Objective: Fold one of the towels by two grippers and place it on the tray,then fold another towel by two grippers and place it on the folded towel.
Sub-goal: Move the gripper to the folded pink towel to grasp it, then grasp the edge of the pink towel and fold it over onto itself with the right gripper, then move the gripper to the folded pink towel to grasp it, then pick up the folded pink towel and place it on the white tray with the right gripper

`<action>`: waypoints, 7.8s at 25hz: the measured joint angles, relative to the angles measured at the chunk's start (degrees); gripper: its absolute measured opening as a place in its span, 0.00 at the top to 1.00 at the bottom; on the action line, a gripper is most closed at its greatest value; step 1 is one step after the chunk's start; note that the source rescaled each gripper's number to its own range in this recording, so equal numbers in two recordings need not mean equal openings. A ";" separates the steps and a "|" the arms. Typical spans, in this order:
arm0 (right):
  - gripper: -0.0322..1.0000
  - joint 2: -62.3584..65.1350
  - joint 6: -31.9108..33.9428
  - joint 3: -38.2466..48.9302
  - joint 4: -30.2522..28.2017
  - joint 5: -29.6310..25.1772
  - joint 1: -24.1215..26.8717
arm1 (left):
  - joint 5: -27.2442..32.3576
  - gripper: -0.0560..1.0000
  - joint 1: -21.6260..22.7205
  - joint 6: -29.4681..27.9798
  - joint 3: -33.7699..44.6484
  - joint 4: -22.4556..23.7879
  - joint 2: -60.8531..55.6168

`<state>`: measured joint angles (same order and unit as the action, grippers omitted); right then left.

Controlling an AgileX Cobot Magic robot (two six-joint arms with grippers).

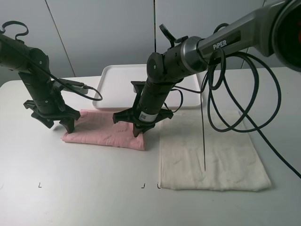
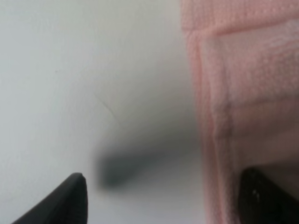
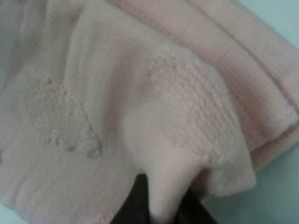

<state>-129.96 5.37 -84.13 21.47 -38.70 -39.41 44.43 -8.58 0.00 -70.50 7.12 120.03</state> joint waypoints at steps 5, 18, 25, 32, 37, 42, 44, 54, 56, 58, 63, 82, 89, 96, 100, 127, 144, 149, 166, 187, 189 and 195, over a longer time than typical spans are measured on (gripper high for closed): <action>0.95 0.00 -0.09 0.00 0.00 0.00 0.00 | 0.00 0.14 0.00 0.00 0.00 0.00 0.00; 0.95 6.06 -8.10 -0.49 11.82 1.43 0.00 | -0.25 0.14 0.00 -0.44 0.00 0.00 0.00; 0.95 3.29 -22.07 -0.68 34.15 3.55 0.00 | -0.25 0.14 0.00 -0.96 0.00 0.06 0.00; 0.95 -1.38 -40.84 -0.68 57.75 4.14 -0.72 | -0.25 0.14 0.00 -1.18 0.00 -0.44 0.00; 0.95 -3.24 -49.39 -0.68 68.10 4.36 -2.07 | -0.02 0.14 0.00 -1.31 0.00 -0.88 0.00; 0.95 -4.93 -52.86 -0.68 72.56 5.85 -3.33 | 0.11 0.14 0.00 -1.31 0.00 -1.00 0.00; 0.95 -5.16 -54.36 -0.68 74.66 6.45 -3.57 | 0.11 0.14 0.00 -1.31 0.00 -1.00 0.00; 0.95 -5.81 -58.98 -0.73 78.06 9.44 -4.36 | 0.32 0.14 0.00 -1.31 -0.10 -1.23 0.00; 0.95 -6.28 -58.98 -0.82 78.20 9.67 -4.47 | 0.98 0.14 0.00 -1.31 -0.51 -1.45 0.00; 0.95 -6.64 -58.98 -0.86 78.30 9.80 -4.47 | 1.91 0.14 0.00 -1.31 -1.22 -1.45 0.00; 0.95 -7.00 -59.09 -1.09 78.71 10.74 -4.47 | 5.65 0.14 0.00 0.00 -5.30 -1.45 -1.58; 0.47 -7.00 -56.84 -2.98 79.35 8.01 -5.56 | 17.36 0.14 0.00 2.95 -21.94 -1.57 -2.15; 0.31 -7.21 -57.98 -6.06 79.08 6.37 -7.20 | 17.82 0.14 0.00 4.19 -22.17 -1.57 -2.15; 0.13 -3.28 -51.92 -6.18 61.27 7.69 -7.31 | 17.70 0.14 1.72 4.64 -22.17 -2.98 -2.15; 0.13 0.65 -42.95 -6.18 47.86 9.41 -7.31 | 17.70 0.14 3.09 4.75 -22.17 -4.09 -2.15; 0.26 -6.89 -26.01 -6.29 40.84 2.50 1.71 | 18.67 0.14 3.42 5.98 -22.17 -4.47 -2.15; 0.81 -10.91 -40.74 -6.40 58.28 3.00 1.71 | 18.56 0.14 3.42 6.56 -22.17 -4.47 -2.15; 0.93 -10.77 -47.65 -6.40 63.76 1.75 1.71 | 18.56 0.14 3.42 6.56 -22.17 -4.47 -2.15; 0.93 -1.69 -45.46 -6.40 53.67 16.43 8.17 | 18.67 0.14 3.42 7.44 -22.17 -4.47 -2.15; 0.93 -4.30 -40.81 -6.40 40.49 27.04 15.49 | 19.39 0.14 3.42 7.54 -22.17 -4.47 -2.15; 0.93 -4.30 -40.76 -6.40 40.49 28.09 15.49 | 19.51 0.14 3.42 7.54 -22.17 -4.47 -2.15; 0.22 -4.30 -40.67 -6.40 40.49 29.26 15.49 | 19.64 0.14 3.42 7.67 -22.17 -4.47 -2.15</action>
<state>-134.25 -35.30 -90.53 61.96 -9.44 -23.93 64.07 -5.16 7.67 -92.67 2.65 117.88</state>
